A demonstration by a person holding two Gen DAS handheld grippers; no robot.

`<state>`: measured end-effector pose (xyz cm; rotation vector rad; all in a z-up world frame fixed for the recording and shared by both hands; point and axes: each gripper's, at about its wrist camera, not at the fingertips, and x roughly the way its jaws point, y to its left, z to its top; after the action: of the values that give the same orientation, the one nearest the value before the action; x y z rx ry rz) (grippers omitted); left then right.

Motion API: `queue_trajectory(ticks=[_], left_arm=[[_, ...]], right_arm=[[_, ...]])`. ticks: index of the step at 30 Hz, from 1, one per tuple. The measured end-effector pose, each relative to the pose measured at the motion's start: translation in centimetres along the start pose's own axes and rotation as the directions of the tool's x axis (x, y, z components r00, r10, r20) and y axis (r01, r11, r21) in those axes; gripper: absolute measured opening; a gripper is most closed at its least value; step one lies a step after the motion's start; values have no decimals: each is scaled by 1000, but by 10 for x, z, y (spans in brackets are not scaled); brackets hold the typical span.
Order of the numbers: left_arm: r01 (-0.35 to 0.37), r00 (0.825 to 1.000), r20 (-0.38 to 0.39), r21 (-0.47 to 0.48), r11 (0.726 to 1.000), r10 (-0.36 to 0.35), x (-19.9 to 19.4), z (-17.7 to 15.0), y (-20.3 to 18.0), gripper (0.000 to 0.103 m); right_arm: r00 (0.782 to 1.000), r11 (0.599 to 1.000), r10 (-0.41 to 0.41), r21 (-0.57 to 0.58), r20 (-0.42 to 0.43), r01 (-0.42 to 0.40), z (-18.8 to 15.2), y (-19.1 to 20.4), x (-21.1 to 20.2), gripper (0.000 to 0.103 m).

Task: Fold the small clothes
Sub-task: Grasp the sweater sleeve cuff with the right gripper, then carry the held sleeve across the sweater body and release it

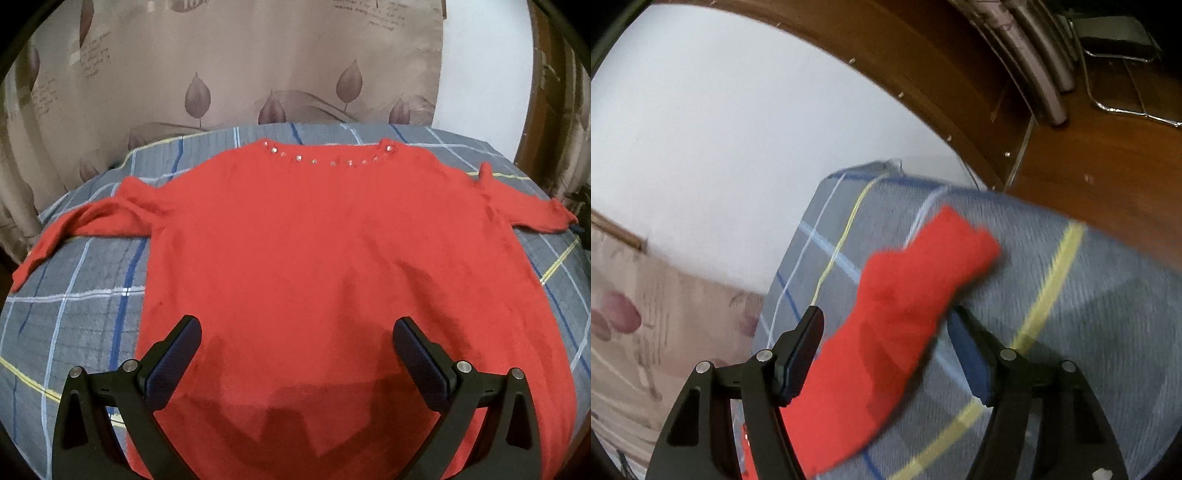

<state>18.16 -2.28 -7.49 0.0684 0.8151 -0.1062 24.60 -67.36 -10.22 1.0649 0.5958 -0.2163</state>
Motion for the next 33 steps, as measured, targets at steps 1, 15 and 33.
queue_trajectory(ticks=[1, 15, 33], left_arm=[[-1, 1000, -6, -1, 1000, 1, 1, 0, 0, 103], [35, 999, -10, -37, 999, -35, 0, 4, 9, 103], [-34, 994, 94, -169, 985, 50, -51, 0, 111, 103]], right_arm=[[1000, 1000, 7, 19, 12, -8, 5, -3, 1, 66], [999, 993, 50, -103, -7, -51, -13, 60, -5, 7], [819, 847, 177, -339, -546, -409, -353, 378, 154, 7]])
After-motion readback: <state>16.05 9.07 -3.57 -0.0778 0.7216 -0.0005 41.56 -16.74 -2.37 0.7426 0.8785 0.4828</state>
